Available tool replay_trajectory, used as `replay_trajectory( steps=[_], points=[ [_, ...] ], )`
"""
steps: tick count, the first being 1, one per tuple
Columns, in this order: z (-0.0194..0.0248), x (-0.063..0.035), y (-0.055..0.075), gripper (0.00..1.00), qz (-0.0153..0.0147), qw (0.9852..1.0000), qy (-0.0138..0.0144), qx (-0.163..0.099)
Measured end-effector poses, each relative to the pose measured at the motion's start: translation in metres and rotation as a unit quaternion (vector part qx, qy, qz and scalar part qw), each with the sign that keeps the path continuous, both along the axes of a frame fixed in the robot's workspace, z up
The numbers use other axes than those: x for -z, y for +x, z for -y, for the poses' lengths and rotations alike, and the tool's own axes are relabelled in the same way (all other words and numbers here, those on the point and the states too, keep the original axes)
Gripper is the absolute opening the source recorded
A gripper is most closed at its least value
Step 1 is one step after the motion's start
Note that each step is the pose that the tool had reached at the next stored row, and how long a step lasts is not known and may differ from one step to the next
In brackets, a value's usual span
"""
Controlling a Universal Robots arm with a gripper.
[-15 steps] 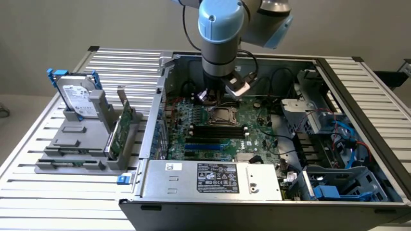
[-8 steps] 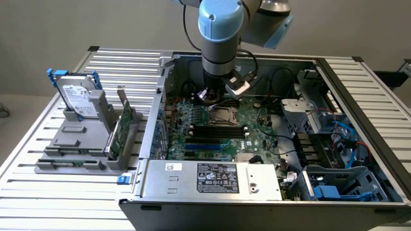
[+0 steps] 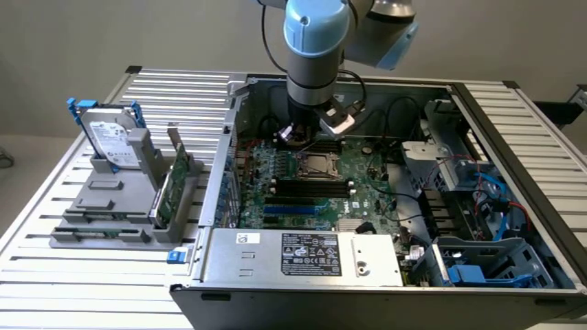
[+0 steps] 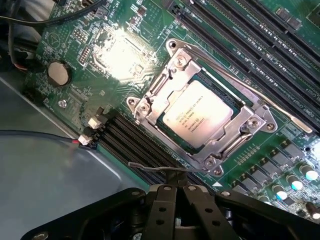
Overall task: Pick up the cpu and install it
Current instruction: 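Install the first cpu locking lever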
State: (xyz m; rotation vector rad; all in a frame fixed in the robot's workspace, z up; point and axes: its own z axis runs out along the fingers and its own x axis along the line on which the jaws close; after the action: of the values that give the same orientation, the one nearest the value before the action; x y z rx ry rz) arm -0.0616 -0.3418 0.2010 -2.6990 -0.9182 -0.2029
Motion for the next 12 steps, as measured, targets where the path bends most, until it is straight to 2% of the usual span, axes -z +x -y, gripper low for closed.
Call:
replay_trajectory(
  steps=[3, 4, 9, 12],
  points=[
    [0.0, -0.001, -0.002, 0.11, -0.0095, 1.0, 0.0005, -0.001],
    [0.0, -0.0022, -0.003, 0.11, -0.0114, 0.9999, 0.0008, -0.002],
    [-0.0001, -0.0129, -0.005, 0.11, -0.0126, 0.9999, 0.0026, -0.002],
    [0.001, -0.0144, -0.005, 0.11, -0.0125, 0.9999, 0.0026, -0.002]
  ],
)
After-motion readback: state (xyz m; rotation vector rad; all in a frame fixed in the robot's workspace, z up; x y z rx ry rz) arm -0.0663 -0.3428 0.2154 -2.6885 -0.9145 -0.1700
